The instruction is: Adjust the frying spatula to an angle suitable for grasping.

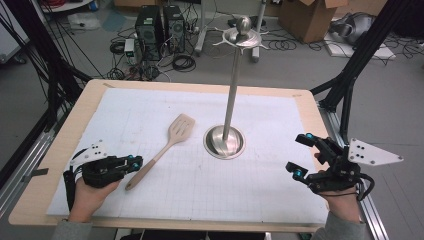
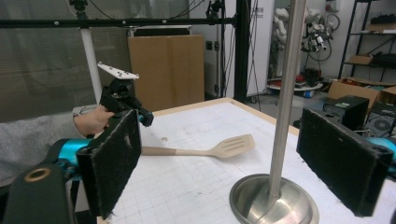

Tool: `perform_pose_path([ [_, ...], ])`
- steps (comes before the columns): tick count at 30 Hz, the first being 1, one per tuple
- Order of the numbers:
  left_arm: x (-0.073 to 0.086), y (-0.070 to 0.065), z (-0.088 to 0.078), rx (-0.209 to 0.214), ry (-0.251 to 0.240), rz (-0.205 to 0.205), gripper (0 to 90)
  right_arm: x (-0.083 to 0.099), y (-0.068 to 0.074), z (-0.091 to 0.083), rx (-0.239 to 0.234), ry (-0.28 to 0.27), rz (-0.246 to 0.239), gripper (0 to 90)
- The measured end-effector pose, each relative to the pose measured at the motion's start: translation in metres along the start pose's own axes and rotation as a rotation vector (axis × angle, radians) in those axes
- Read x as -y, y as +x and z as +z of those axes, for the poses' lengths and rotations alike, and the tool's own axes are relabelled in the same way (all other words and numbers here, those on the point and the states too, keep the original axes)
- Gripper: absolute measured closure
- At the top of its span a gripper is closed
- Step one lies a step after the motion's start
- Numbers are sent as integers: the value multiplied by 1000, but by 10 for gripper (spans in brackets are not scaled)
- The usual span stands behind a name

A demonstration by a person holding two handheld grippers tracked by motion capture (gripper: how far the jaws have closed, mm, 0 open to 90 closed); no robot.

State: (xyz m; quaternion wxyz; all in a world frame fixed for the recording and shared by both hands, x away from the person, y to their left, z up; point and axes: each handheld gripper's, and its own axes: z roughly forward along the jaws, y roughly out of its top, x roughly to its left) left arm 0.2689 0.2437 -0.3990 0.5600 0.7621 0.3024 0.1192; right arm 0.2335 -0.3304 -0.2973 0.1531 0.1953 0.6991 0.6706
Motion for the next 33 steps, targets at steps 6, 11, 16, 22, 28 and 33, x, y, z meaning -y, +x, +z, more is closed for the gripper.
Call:
perform_pose_path([
  [6,7,-1,8,5,38,-11,884,1,-1,4,0,12,2,116],
  [11,8,-7,15,2,70,9,891,1,-1,6,2,18,-2,116],
  [16,13,-6,21,-6,111,0,892,1,-1,6,3,16,1,116],
  [22,21,1,22,-43,170,1,892,1,-1,6,4,17,2,117],
  [28,23,1,24,-32,190,-6,892,1,0,8,-2,28,-3,117],
  [33,27,1,31,-34,226,-8,893,2,0,10,-8,35,-5,116],
])
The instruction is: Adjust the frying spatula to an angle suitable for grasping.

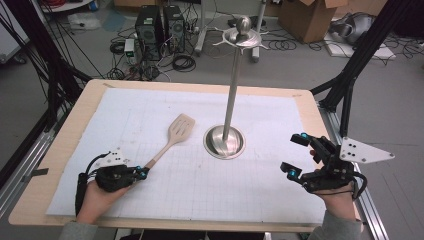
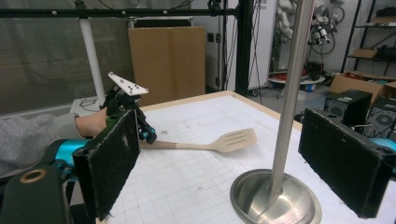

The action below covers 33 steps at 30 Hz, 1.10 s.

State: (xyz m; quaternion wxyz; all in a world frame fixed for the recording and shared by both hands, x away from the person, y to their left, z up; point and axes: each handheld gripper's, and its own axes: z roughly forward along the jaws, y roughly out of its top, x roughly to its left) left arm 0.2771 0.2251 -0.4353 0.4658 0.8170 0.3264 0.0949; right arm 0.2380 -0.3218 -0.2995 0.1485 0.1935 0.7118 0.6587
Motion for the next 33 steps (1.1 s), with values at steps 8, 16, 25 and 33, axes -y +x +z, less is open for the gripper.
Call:
perform_pose_path([
  [8,2,-1,6,-2,35,6,893,1,0,2,-3,2,-1,116],
  [16,3,-1,10,-22,89,43,894,1,0,3,-12,6,-6,117],
  [25,4,0,9,-48,108,39,896,2,0,4,-19,15,1,116],
  [33,3,-3,8,-65,129,67,897,3,-1,6,-29,24,-5,117],
])
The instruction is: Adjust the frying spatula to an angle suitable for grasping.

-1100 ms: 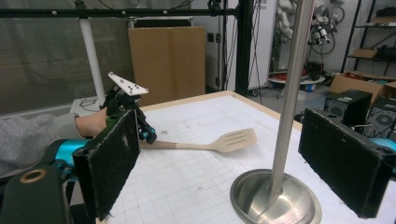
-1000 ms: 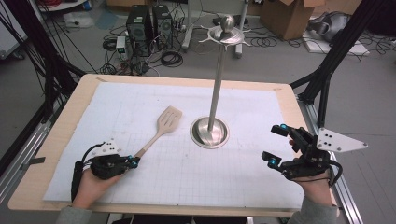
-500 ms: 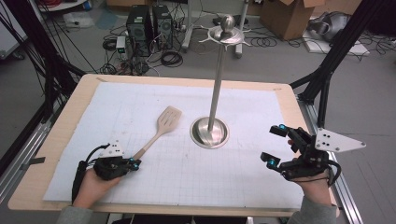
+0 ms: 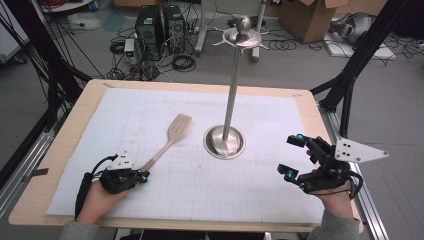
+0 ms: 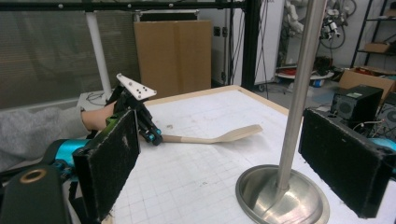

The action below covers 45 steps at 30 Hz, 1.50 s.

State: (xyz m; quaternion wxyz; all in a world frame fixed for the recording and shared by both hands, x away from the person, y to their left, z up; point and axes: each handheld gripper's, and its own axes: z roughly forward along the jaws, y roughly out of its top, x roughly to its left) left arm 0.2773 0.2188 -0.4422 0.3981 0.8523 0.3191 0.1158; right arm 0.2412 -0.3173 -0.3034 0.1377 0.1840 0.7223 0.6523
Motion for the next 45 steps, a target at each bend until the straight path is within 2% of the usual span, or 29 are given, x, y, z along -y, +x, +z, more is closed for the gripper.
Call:
perform_pose_path([
  [8,5,7,-8,-4,0,-20,897,1,-1,1,-11,7,2,117],
  [23,9,11,-14,-39,12,-15,897,2,-3,6,-19,12,3,117],
  [25,9,11,-14,-80,20,-6,897,3,-2,6,-22,17,10,117],
  [26,9,11,-14,-80,20,-6,897,3,-2,6,-22,17,10,117],
  [31,13,19,-18,-72,-2,-48,897,3,-2,6,-22,20,13,117],
  [39,15,22,-20,-75,-16,-68,897,4,-3,8,-27,26,10,117],
  [45,18,28,-21,-87,-33,-102,897,4,-3,9,-26,25,13,117],
])
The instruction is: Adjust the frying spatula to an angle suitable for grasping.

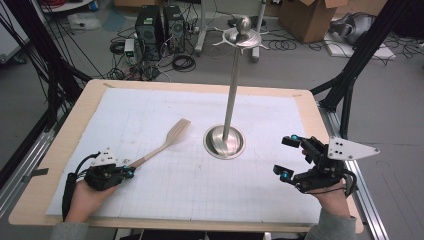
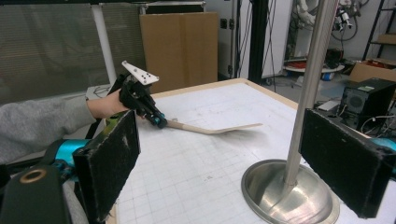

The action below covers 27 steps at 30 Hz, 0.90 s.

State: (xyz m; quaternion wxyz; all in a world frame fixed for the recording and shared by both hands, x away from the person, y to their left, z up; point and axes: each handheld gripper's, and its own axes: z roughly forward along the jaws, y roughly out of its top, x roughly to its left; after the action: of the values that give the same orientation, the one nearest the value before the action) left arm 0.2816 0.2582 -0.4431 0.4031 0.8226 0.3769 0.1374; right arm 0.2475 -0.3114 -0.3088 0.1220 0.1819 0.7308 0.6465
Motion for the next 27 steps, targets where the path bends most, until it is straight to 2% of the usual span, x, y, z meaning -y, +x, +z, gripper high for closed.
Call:
perform_pose_path([
  [7,2,7,-1,-29,-20,-28,898,0,1,-2,-1,1,0,117],
  [19,5,23,-3,-35,-59,-55,897,2,1,1,-6,23,6,117],
  [21,5,27,-3,-40,-63,-50,897,2,2,1,-6,25,8,117],
  [27,6,34,-3,-29,-77,-62,897,3,0,3,-6,29,4,116],
])
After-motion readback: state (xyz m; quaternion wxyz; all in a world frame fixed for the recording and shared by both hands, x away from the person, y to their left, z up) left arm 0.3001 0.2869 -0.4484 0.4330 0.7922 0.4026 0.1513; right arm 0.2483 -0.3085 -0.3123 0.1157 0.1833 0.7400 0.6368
